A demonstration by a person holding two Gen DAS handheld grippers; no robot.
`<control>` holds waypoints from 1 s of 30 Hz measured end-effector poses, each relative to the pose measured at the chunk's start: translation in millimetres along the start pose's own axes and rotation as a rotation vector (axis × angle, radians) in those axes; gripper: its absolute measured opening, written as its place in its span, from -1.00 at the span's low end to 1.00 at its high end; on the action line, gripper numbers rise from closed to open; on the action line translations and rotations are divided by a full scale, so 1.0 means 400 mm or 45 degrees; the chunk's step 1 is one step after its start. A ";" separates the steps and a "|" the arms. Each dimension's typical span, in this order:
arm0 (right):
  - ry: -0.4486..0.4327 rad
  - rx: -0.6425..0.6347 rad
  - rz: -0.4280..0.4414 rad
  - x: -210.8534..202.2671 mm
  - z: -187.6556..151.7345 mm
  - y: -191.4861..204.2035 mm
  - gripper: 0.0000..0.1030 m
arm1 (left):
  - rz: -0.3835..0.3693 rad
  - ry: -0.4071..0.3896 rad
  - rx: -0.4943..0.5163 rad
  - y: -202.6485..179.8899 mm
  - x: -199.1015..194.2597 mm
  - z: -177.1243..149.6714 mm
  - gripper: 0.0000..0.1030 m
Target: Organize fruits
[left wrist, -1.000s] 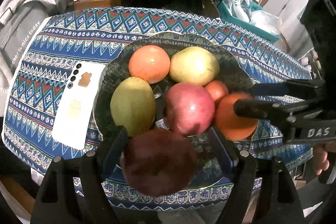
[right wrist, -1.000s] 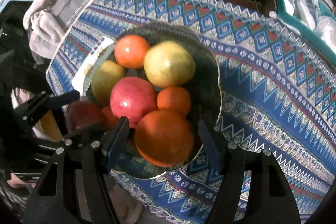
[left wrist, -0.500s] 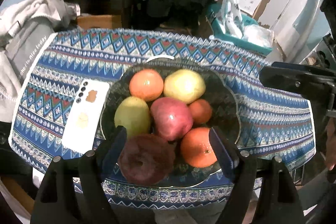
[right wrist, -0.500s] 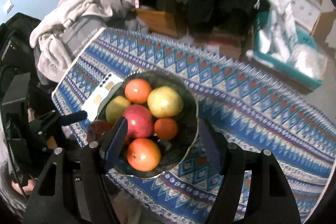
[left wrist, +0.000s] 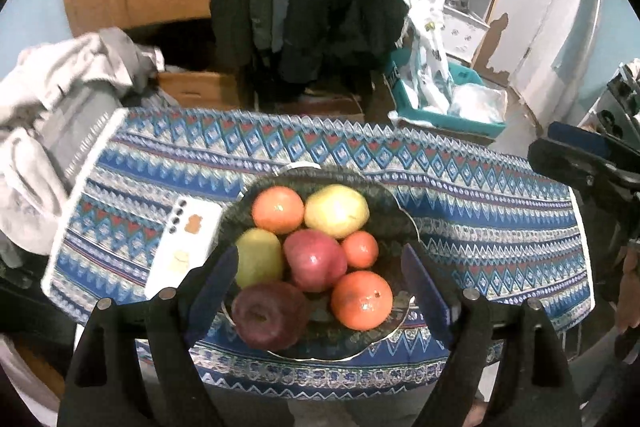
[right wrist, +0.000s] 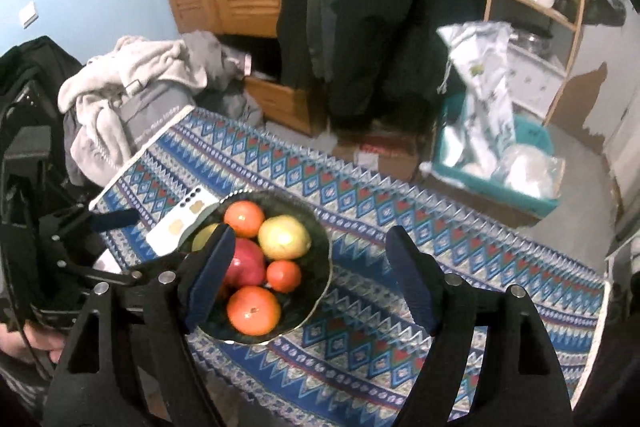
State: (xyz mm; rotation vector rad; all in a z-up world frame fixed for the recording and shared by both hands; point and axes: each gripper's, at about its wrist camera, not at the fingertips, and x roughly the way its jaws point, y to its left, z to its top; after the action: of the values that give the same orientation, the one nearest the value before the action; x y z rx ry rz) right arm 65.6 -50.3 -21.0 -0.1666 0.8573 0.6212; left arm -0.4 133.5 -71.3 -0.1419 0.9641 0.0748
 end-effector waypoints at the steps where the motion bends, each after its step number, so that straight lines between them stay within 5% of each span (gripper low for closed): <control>1: -0.012 0.000 -0.001 -0.011 0.000 -0.003 0.52 | 0.015 -0.028 0.014 -0.006 -0.017 0.006 0.66; 13: -0.174 0.027 -0.021 -0.148 0.008 -0.048 0.53 | 0.114 -0.255 0.095 -0.075 -0.159 0.053 0.86; 30: -0.232 0.082 -0.065 -0.217 -0.033 -0.129 0.54 | 0.163 -0.370 0.106 -0.143 -0.235 0.092 0.98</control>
State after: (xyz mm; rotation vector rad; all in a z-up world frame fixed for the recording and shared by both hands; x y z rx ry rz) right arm 43.9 -135.7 30.2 -0.0716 0.6940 0.5511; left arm -16.8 82.7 31.7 0.0081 0.6840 0.1687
